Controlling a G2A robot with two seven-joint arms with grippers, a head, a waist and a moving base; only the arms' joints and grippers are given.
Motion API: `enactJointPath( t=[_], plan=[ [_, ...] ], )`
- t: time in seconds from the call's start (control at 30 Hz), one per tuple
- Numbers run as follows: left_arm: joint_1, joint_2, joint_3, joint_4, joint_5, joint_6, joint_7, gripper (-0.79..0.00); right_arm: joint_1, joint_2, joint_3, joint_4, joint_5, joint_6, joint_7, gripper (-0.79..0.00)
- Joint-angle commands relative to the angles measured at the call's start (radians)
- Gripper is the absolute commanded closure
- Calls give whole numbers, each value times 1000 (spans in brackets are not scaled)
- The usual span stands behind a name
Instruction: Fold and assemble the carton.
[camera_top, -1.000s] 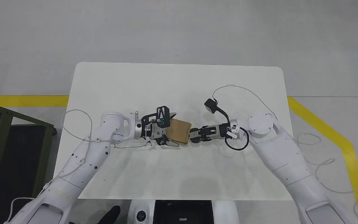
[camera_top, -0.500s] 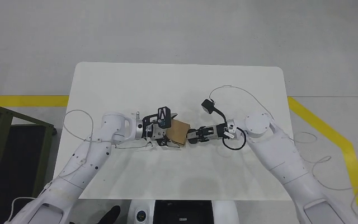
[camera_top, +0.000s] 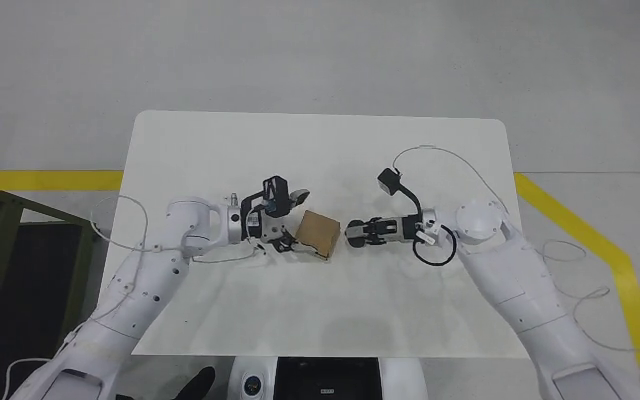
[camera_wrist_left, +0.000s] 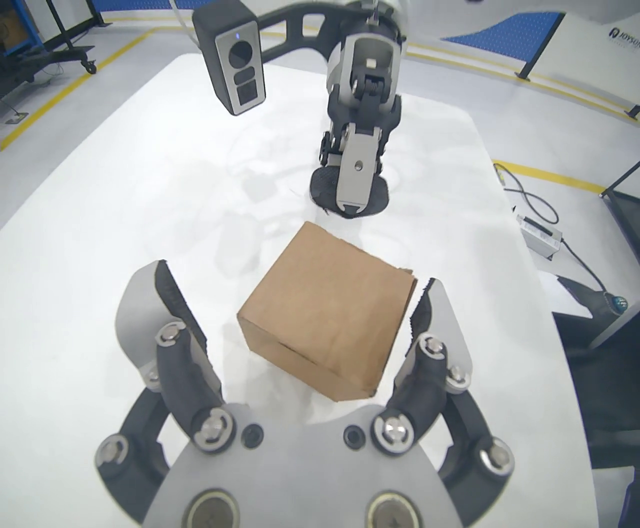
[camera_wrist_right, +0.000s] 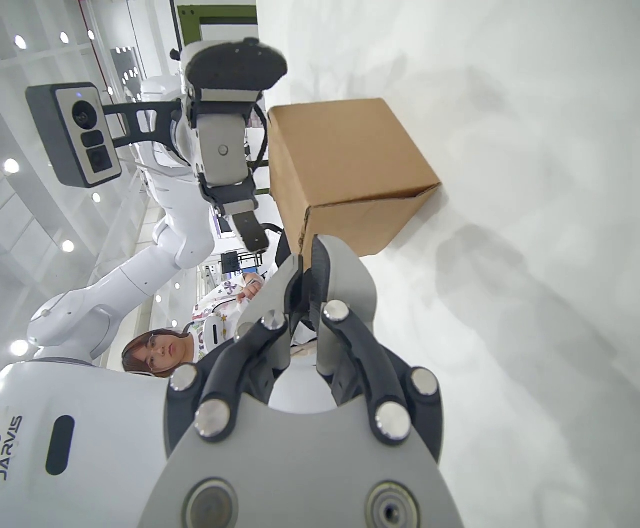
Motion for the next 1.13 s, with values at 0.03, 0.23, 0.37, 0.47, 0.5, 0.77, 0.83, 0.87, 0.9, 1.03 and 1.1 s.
enactJointPath(
  t=[0.03,0.23,0.37,0.47,0.5,0.77,0.83,0.87,0.9,1.03,1.1],
  plan=[
    [4,26,-36,-32,-78,0,-11,-785,-20,9,36,-26,-20,-52,-42,-785],
    [17,63,-160,-41,-136,7,-58,-785,-58,18,100,-71,-61,-228,-187,-785],
    [17,78,-246,-2,-162,47,-83,-785,-67,21,141,-57,-111,-375,-298,-785],
    [7,88,-294,14,-166,48,-117,-785,-65,25,174,-47,-176,-446,-378,-785],
    [4,91,-307,19,-172,47,-123,-785,-63,26,187,-44,-198,-462,-408,-785],
    [-21,105,-363,22,-191,41,-169,-785,-74,37,282,-85,-417,-501,-636,-785],
    [-23,106,-367,15,-188,41,-172,-785,-79,39,298,-91,-434,-498,-659,-785],
    [-22,106,-367,14,-190,39,-173,-785,-79,40,303,-87,-432,-480,-661,-785],
    [-22,106,-367,14,-190,39,-173,-785,-76,41,309,-86,-425,-465,-663,-785],
    [-22,107,-367,13,-190,39,-173,-785,-75,41,312,-86,-418,-460,-664,-785],
    [-22,107,-367,14,-190,39,-173,-785,-75,41,312,-86,-418,-461,-664,-785]
  ],
)
